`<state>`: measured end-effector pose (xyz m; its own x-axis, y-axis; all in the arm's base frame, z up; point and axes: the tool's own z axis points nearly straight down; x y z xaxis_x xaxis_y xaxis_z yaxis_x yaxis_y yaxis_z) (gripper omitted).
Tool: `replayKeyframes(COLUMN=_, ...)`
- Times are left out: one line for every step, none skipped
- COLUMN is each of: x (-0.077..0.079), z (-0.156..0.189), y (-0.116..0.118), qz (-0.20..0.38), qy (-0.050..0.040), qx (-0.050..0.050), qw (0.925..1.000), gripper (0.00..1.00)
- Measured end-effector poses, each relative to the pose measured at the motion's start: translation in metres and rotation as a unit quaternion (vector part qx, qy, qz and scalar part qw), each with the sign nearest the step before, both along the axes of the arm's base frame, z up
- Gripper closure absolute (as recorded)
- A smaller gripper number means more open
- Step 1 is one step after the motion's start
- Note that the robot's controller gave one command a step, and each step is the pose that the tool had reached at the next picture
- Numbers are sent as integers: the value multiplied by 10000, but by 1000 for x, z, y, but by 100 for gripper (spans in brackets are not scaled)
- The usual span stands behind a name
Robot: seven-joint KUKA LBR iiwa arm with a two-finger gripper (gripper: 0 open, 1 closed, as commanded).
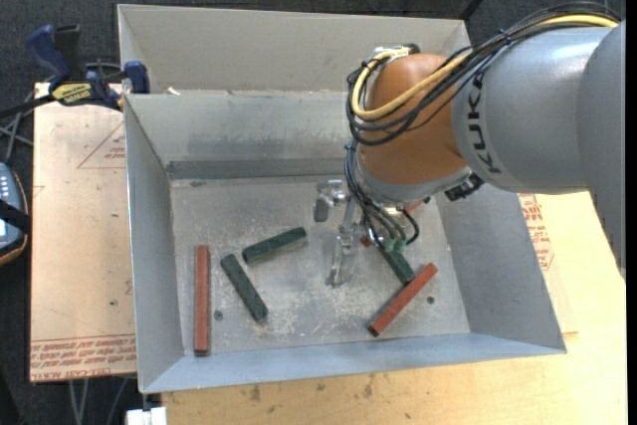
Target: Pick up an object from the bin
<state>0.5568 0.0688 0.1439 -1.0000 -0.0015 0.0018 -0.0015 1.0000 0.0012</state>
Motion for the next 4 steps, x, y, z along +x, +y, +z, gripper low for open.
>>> replayKeyframes(x=1, z=1, y=0, qz=-8, qy=-11, qx=1, qw=10000, gripper=0)
replayKeyframes(x=4, z=0, y=0, qz=-6, qy=-15, qx=1, qw=10000, gripper=0)
replayKeyframes(x=35, z=-37, y=8, qz=816, qy=-58, qx=-3, qw=9967, gripper=0)
replayKeyframes(x=3, z=-32, y=58, qz=1796, qy=-4, qx=-4, qw=9837, gripper=0)
